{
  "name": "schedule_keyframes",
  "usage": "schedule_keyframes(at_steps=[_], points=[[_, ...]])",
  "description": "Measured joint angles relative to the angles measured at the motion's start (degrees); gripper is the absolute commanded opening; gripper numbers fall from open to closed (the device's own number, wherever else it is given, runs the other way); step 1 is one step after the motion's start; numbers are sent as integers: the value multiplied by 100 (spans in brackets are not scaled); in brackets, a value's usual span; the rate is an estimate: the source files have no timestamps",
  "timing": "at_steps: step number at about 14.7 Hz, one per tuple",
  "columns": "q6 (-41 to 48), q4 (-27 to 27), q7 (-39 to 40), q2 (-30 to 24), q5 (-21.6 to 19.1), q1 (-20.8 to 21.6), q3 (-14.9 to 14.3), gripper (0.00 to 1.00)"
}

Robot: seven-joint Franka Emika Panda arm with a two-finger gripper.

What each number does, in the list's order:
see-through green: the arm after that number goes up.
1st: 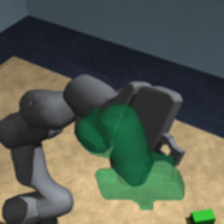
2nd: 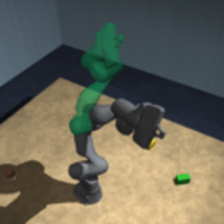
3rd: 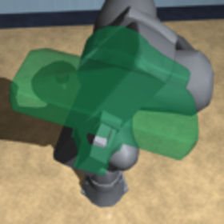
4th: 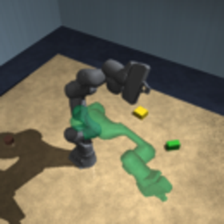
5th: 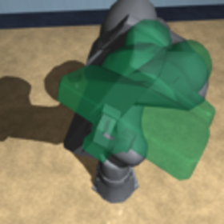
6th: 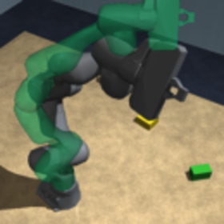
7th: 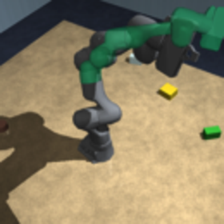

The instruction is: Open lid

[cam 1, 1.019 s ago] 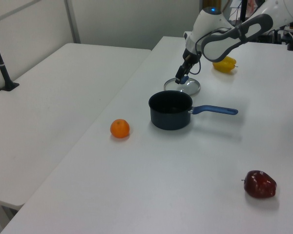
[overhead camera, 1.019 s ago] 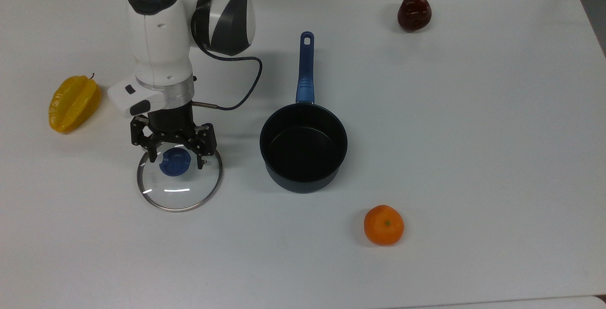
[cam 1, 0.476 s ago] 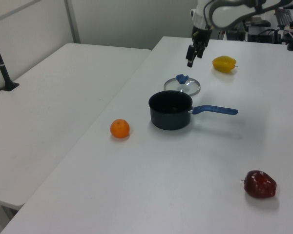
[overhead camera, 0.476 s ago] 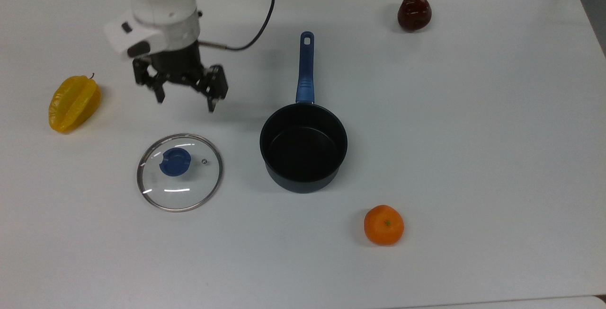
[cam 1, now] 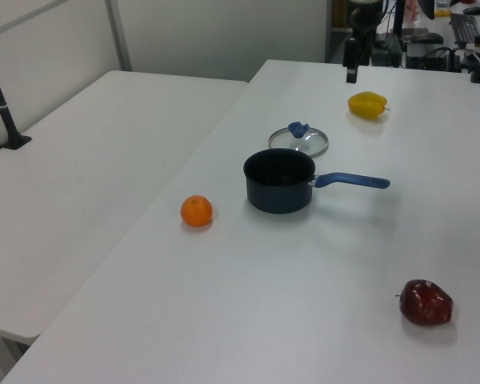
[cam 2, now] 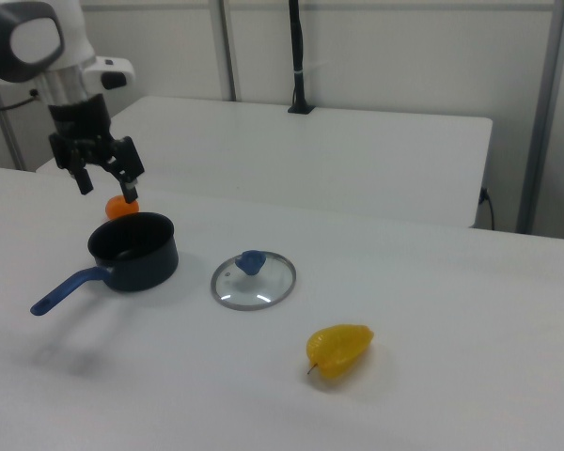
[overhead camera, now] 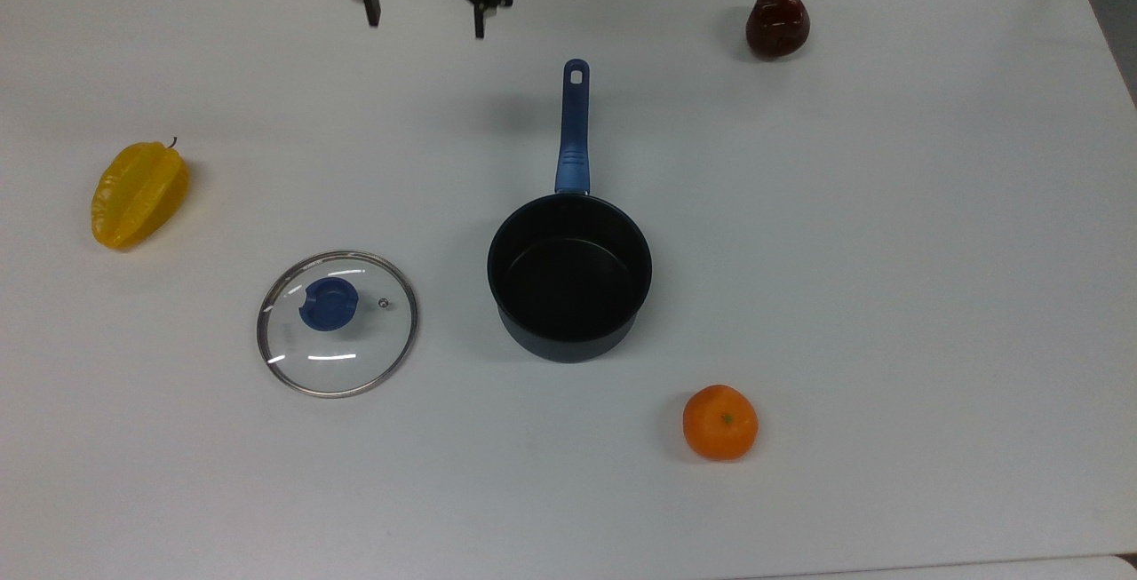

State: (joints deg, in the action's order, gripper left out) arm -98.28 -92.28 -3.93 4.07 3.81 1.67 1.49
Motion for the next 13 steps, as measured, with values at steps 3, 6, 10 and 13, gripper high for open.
schedule_keyframes(at_steps=[3,6,10,13], points=[[95,-30,0,-161,0,27,-1,100],[109,-87,0,-161,0,25,-1,100],[109,-133,0,-159,0,24,-1,100],[109,-134,0,-159,0,21,-1,100]])
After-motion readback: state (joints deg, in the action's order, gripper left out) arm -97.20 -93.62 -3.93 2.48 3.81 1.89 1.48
